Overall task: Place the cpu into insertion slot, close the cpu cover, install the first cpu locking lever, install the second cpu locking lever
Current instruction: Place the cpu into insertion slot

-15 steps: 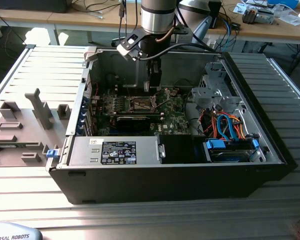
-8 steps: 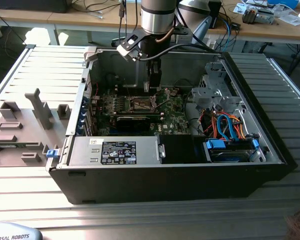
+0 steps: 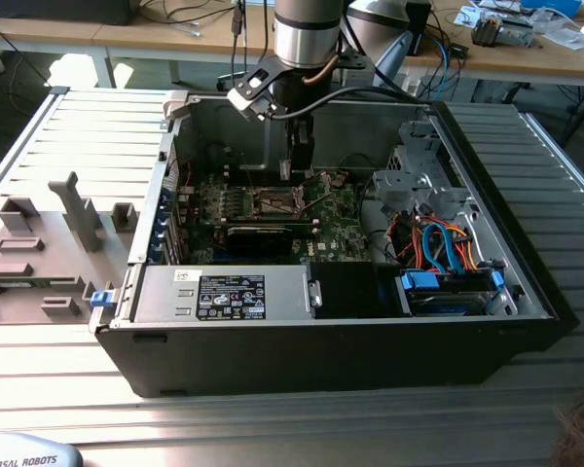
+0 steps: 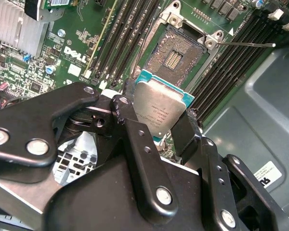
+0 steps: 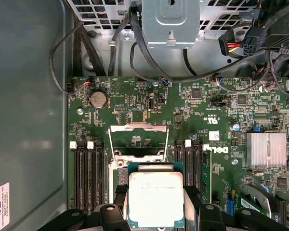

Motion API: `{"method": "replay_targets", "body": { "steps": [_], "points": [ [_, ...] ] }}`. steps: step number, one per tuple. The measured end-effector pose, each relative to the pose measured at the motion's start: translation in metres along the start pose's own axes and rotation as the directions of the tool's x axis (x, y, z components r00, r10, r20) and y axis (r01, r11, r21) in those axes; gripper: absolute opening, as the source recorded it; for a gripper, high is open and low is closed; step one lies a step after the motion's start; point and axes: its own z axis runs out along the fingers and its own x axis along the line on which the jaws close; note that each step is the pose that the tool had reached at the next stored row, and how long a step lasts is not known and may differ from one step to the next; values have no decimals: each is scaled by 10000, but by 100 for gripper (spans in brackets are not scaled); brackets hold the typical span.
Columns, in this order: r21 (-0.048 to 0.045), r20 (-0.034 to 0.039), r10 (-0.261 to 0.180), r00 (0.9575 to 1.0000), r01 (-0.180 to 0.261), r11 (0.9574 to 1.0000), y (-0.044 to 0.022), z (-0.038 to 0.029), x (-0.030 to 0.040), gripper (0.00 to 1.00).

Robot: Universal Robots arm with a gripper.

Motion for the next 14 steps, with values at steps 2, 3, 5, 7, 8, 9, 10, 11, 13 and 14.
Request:
{"method": "replay_targets", "body": {
  "steps": [2, 3, 5, 7, 8, 9, 10, 11, 13, 14],
  "points": [
    [0, 1, 1, 10000, -1, 10000, 0, 4, 0, 54],
    [-1, 0, 0, 10000, 0, 10000, 0, 6, 0, 54],
    [0, 0, 0, 10000, 0, 10000, 0, 9, 0, 54],
    [0, 1, 0, 10000, 0, 10000, 0, 21, 0, 54],
    [0, 0, 0, 10000, 0, 10000, 0, 22, 0, 54],
    [-1, 1, 1, 10000, -1, 10000, -1, 24, 0, 54],
    [0, 1, 0, 10000, 0, 10000, -1, 26, 1, 54],
    [0, 1, 0, 10000, 0, 10000, -1, 27, 0, 54],
    [0, 1, 0, 10000, 0, 10000, -1, 48, 1, 54],
    [0, 0, 0, 10000, 0, 10000, -1, 49, 1, 54]
  ]
}}
